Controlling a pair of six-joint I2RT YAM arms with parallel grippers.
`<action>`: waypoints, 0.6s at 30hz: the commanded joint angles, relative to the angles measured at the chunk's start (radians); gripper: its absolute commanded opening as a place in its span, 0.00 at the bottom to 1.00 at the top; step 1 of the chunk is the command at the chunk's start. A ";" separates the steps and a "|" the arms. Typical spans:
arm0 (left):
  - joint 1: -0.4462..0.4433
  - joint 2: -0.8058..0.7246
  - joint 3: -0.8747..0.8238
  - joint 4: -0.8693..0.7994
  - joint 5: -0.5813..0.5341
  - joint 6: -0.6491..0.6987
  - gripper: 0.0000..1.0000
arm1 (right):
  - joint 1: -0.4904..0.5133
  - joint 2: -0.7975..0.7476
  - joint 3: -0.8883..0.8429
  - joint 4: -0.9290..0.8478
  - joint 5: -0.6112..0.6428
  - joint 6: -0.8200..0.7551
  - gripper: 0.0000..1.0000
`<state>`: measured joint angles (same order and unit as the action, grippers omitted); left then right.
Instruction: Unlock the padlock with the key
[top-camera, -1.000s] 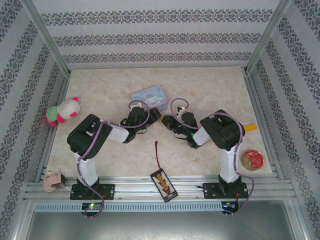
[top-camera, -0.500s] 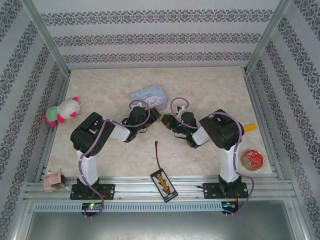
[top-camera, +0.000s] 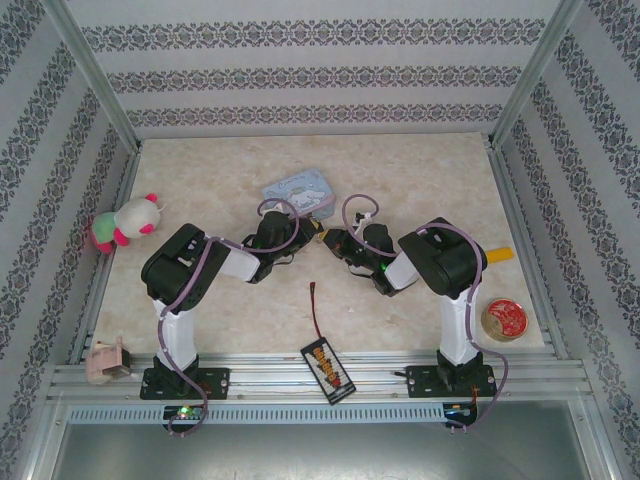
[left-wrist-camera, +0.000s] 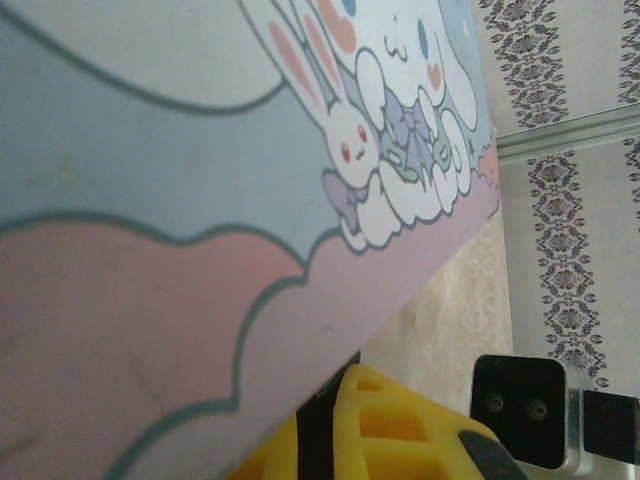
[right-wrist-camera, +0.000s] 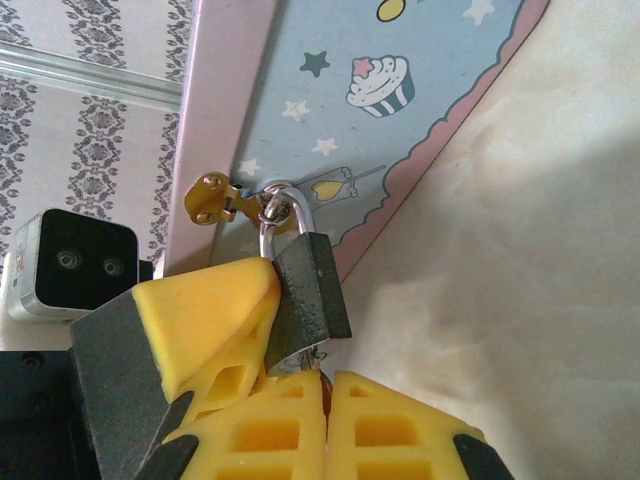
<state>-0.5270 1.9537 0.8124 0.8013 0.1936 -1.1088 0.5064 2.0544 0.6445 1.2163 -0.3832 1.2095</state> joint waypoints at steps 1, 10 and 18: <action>0.008 0.001 -0.005 0.040 0.055 0.005 0.00 | -0.006 0.008 0.009 0.096 0.008 0.010 0.04; -0.021 -0.063 -0.067 0.047 0.091 0.011 0.00 | 0.003 -0.005 0.001 0.099 0.026 0.003 0.16; -0.025 -0.111 -0.096 0.020 0.053 0.039 0.00 | 0.016 -0.081 -0.132 0.065 0.085 -0.098 0.25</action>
<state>-0.5381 1.8870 0.7254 0.8173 0.2287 -1.1000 0.5087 2.0228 0.5598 1.2388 -0.3485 1.1778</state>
